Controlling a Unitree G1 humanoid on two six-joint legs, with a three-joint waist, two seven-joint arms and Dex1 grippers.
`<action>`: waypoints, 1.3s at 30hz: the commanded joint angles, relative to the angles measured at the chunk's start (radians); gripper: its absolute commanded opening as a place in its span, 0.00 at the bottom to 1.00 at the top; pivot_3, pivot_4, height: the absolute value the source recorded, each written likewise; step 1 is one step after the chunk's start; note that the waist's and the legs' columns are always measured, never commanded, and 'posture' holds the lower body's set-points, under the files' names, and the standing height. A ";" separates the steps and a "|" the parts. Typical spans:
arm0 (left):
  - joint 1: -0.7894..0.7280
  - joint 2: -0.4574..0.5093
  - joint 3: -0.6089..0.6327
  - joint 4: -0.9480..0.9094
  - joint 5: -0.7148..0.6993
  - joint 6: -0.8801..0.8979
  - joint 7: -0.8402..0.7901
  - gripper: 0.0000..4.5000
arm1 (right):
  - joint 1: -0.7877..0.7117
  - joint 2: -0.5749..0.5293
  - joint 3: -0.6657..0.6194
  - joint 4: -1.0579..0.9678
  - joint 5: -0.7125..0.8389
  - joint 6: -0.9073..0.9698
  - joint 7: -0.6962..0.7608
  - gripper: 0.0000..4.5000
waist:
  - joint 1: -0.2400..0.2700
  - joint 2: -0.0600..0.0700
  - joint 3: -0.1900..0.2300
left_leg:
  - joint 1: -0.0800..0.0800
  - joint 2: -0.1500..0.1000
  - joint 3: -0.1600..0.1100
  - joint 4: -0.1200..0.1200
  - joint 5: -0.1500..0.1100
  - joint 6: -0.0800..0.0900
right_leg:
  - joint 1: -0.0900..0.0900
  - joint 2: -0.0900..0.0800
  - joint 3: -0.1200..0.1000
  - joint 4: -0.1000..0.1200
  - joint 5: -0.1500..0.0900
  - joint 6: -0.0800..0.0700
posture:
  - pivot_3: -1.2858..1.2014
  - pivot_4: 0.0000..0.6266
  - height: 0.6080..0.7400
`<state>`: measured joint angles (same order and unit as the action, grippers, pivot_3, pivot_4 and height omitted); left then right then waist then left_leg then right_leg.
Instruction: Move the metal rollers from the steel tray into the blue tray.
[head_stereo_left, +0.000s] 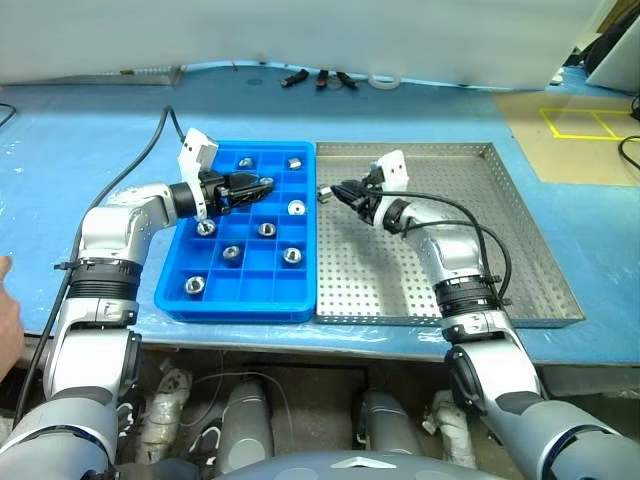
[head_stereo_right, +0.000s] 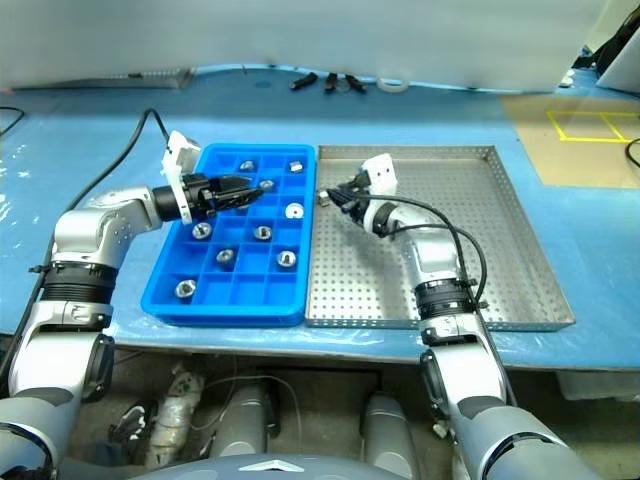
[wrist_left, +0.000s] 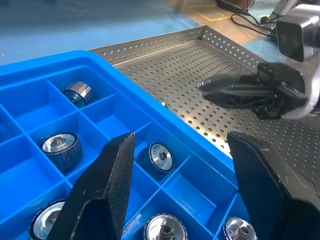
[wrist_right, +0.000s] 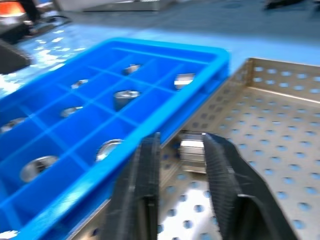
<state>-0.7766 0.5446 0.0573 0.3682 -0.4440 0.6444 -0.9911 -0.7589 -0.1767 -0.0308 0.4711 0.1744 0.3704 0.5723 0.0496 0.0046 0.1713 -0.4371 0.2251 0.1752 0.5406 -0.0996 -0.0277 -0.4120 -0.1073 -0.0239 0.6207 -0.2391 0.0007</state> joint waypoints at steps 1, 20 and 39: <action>-0.030 -0.006 0.002 -0.009 0.001 -0.017 -0.007 0.68 | -0.073 0.024 -0.008 0.121 -0.042 -0.080 -0.108 0.59 | -0.002 0.000 0.000 | 0.000 0.000 0.000 0.000 0.000 0.000 | 0.000 0.000 0.000 0.000 0.000 0.000 | 0.46 0.24 1.00; -0.025 -0.004 0.010 -0.019 -0.001 0.001 0.004 0.68 | -0.229 0.129 -0.068 0.473 -0.009 -0.257 -0.164 0.66 | -0.004 0.000 0.000 | -0.003 0.000 0.000 0.002 0.000 0.001 | -0.003 0.000 -0.001 0.003 0.000 0.000 | 0.47 0.24 1.00; -0.026 -0.010 -0.009 -0.022 0.009 0.005 0.009 0.68 | -0.293 0.214 -0.100 0.724 -0.039 -0.415 -0.310 0.66 | -0.009 0.000 0.000 | -0.002 0.000 0.000 0.002 -0.001 0.002 | -0.003 0.000 0.000 0.004 0.000 0.000 | 0.48 0.24 1.00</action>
<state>-0.7854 0.5279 0.0432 0.3757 -0.4341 0.6521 -0.9776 -1.0371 0.0155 -0.1255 1.1719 0.1353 -0.0530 0.2660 0.0401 0.0046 0.1713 -0.4388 0.2255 0.1752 0.5429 -0.1006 -0.0258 -0.4151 -0.1072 -0.0238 0.6248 -0.2389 0.0003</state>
